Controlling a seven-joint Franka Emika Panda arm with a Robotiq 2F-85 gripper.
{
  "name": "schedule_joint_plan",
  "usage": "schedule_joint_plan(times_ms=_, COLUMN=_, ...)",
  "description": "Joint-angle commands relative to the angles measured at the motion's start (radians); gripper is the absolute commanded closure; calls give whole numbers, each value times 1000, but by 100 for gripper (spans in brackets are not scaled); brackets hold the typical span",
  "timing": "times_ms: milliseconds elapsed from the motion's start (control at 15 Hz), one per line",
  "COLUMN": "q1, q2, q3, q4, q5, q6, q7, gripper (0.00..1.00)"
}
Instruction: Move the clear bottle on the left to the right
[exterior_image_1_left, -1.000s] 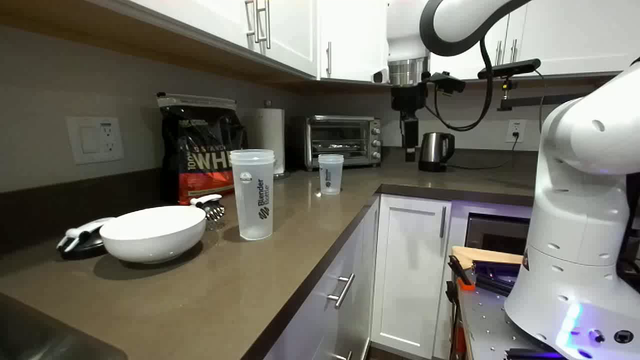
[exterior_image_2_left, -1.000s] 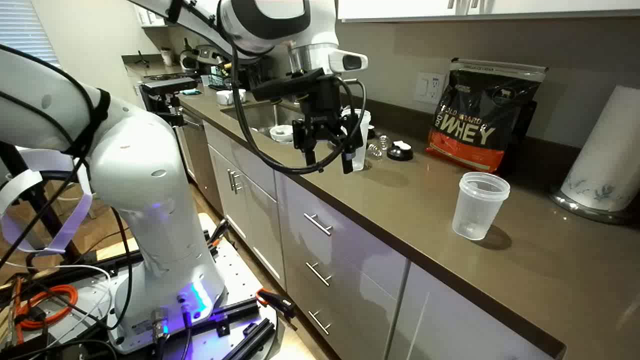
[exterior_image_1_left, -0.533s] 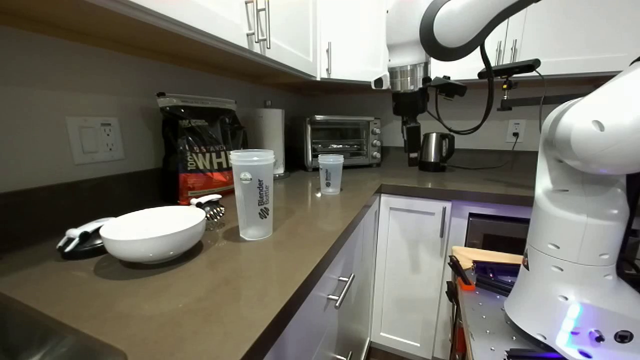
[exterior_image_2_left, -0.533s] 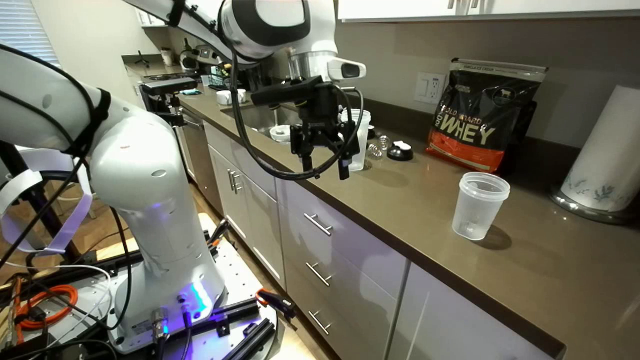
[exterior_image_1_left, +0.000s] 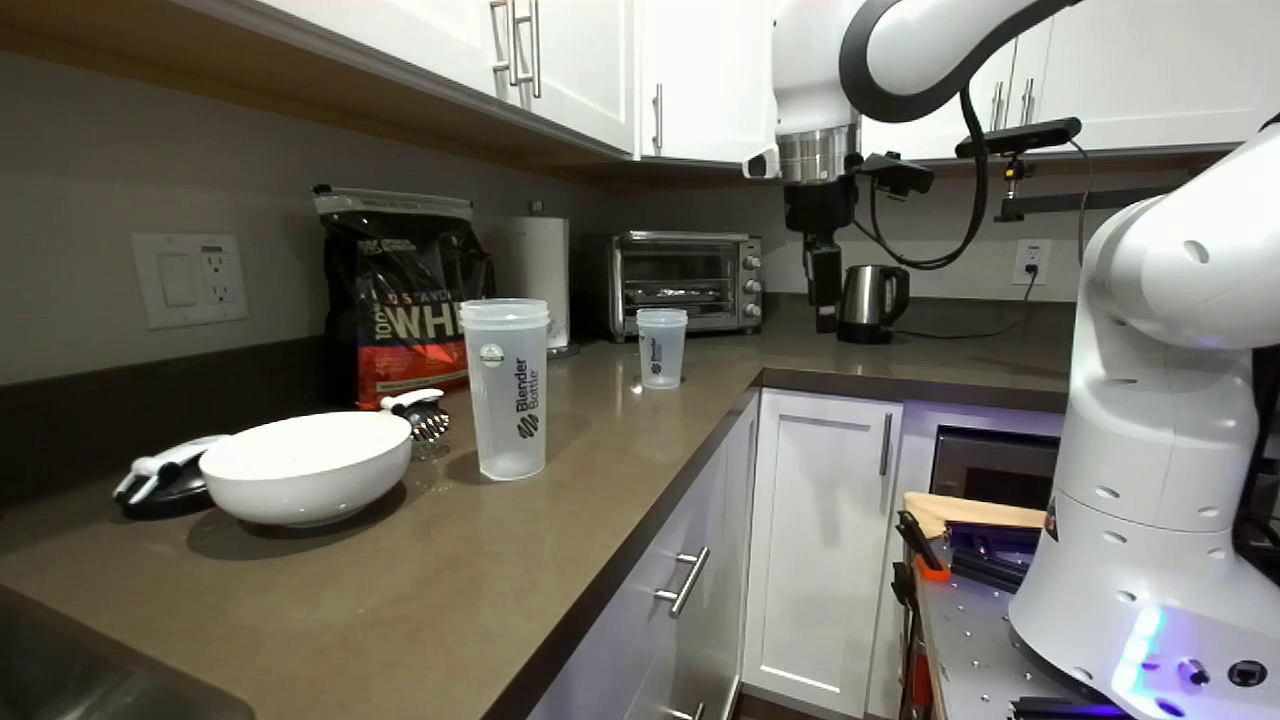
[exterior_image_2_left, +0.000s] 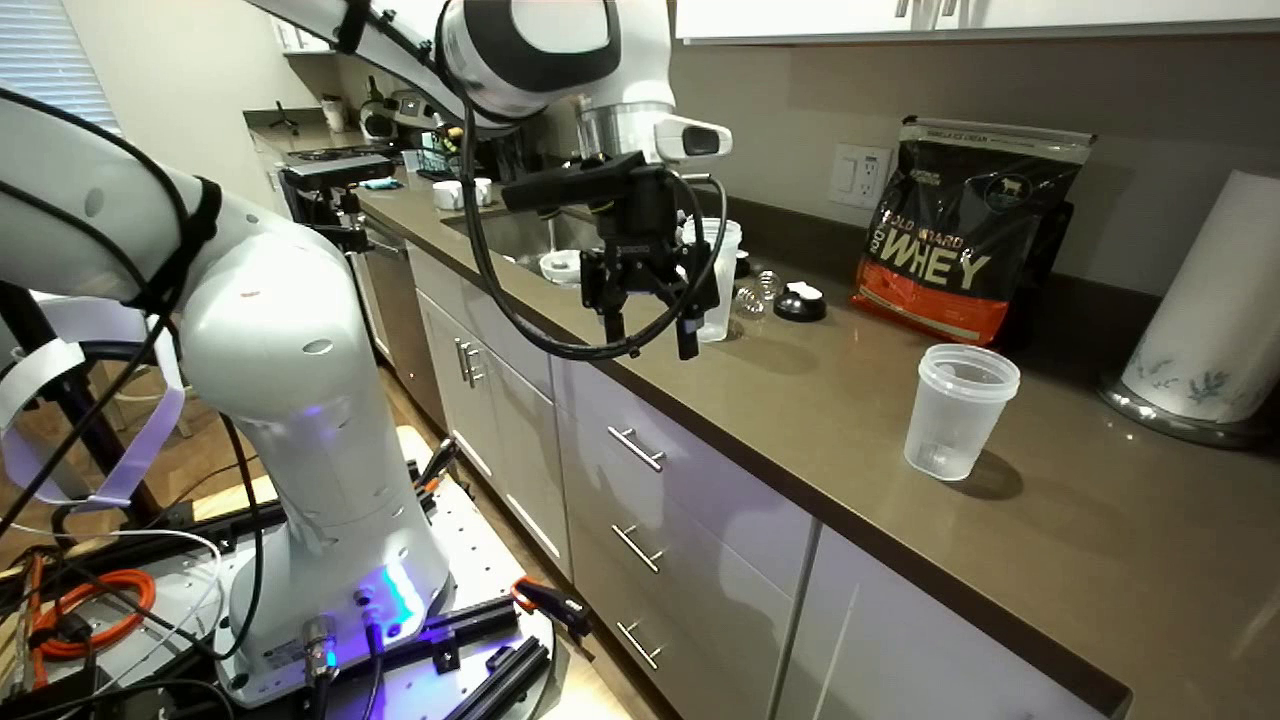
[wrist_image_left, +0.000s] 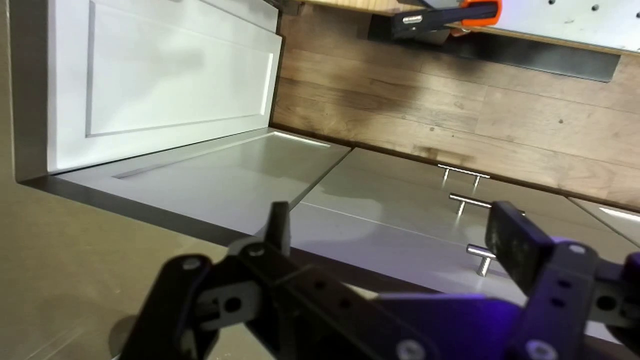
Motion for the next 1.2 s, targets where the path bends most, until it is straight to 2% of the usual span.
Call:
schedule_joint_plan(times_ms=0, q1=12, q2=-1, q3=-10, q4=2, q5=-7, q6=-6, q7=7, gripper=0)
schedule_joint_plan(times_ms=333, q1=81, q2=54, q3=10, q4=62, q5=24, q6=35, q7=11, gripper=0)
schedule_joint_plan(times_ms=667, q1=152, q2=152, q3=23, q4=147, q5=58, q6=127, q7=28, gripper=0)
schedule_joint_plan(times_ms=1133, q1=172, q2=363, q3=57, q4=334, q5=208, q6=123, q7=129, gripper=0)
